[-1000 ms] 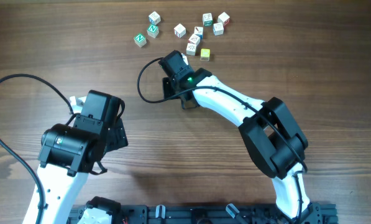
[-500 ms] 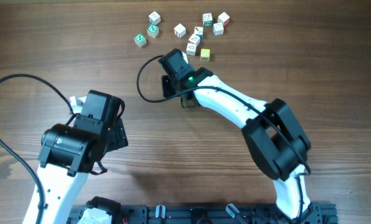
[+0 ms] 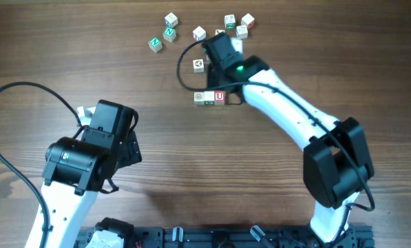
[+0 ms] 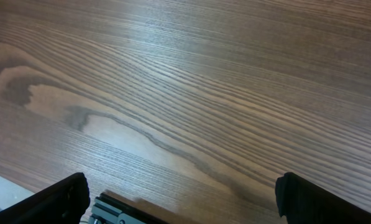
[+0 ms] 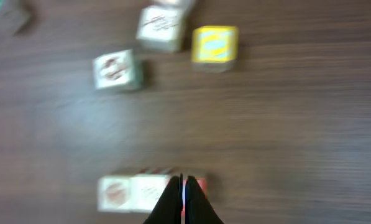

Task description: Form a horizontal line

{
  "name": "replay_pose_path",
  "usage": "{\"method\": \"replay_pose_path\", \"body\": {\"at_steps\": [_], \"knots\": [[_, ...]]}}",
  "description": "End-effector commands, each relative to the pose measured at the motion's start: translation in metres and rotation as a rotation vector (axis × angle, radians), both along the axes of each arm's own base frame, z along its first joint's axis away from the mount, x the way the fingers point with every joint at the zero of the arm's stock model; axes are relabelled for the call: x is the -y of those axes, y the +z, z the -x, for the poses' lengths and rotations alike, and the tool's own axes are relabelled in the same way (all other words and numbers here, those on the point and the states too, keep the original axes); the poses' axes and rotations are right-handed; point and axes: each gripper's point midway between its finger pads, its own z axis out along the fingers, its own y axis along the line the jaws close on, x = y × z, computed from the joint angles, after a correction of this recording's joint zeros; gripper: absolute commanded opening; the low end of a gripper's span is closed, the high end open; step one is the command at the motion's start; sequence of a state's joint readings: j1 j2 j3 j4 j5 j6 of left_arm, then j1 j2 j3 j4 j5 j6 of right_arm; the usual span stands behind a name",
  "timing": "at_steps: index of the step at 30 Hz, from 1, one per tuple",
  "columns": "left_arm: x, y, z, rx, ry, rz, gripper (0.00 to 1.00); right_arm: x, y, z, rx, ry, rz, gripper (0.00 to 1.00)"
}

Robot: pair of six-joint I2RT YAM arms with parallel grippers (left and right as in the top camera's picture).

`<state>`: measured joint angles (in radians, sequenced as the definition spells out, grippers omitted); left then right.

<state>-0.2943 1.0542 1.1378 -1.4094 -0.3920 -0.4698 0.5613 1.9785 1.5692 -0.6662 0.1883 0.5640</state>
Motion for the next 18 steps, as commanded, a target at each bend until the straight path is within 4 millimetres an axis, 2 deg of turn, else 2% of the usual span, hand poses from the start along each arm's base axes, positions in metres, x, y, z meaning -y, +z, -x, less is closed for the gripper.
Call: {"method": "replay_pose_path", "body": {"at_steps": [1,4,9,13,18], "knots": [[-0.002,0.000,0.001,0.009,0.020,0.004,1.00,0.039,-0.015,-0.004,-0.023,-0.099,0.051,0.05],[-0.001,0.000,0.001,0.008,0.020,0.004,1.00,0.053,-0.034,0.004,-0.075,-0.115,0.043,0.05],[-0.001,0.000,0.001,0.008,0.020,0.004,1.00,0.053,-0.066,0.011,-0.114,-0.096,0.025,0.05],[-0.001,0.000,0.001,0.008,0.020,0.004,1.00,0.056,-0.084,0.017,-0.149,-0.100,0.043,0.05],[-0.001,0.000,0.001,0.008,0.020,0.004,1.00,0.055,-0.091,0.014,-0.146,-0.113,0.035,0.04]]}}
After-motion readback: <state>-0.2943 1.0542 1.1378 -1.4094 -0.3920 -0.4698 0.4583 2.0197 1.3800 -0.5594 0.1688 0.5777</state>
